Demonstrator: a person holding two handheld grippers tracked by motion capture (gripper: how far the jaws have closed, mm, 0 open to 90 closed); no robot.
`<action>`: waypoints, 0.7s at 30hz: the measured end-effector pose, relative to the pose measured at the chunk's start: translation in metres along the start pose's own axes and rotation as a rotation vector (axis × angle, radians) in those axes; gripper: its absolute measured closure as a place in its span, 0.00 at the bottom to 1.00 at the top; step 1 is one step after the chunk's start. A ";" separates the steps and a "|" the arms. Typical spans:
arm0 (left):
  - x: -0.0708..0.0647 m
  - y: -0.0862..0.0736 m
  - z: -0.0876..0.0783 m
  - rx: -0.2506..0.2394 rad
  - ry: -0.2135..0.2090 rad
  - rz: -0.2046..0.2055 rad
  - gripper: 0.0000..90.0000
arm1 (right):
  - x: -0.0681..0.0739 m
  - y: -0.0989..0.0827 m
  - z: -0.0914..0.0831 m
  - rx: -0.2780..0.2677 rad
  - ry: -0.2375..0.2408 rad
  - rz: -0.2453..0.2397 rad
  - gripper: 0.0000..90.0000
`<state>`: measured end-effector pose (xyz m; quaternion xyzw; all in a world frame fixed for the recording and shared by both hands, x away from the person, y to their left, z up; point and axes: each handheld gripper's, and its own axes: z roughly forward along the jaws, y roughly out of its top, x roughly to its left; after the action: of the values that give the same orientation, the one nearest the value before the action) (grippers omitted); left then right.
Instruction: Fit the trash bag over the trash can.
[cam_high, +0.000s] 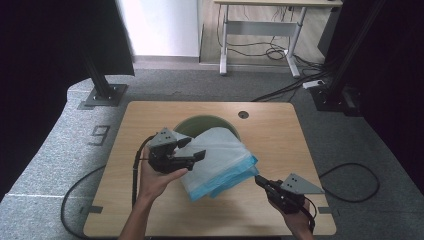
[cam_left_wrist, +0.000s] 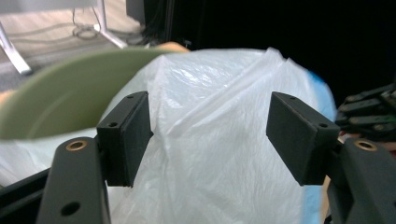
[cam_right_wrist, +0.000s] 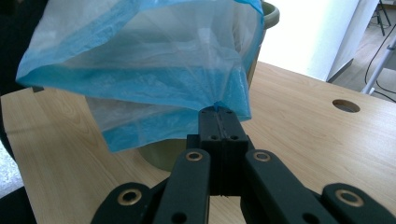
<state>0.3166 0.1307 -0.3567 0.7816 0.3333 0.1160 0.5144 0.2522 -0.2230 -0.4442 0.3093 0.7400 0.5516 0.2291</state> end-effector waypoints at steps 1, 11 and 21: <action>-0.001 -0.001 0.003 0.011 0.009 0.002 0.38 | 0.000 -0.001 0.000 -0.003 0.001 0.004 0.99; 0.001 -0.010 0.011 0.029 0.033 -0.002 0.82 | -0.002 -0.001 -0.005 -0.014 -0.007 0.020 0.99; 0.009 -0.011 0.002 -0.048 0.005 -0.025 1.00 | -0.006 -0.004 -0.006 -0.016 -0.008 0.037 0.99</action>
<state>0.3204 0.1376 -0.3689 0.7643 0.3416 0.1195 0.5337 0.2510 -0.2322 -0.4464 0.3234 0.7288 0.5603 0.2245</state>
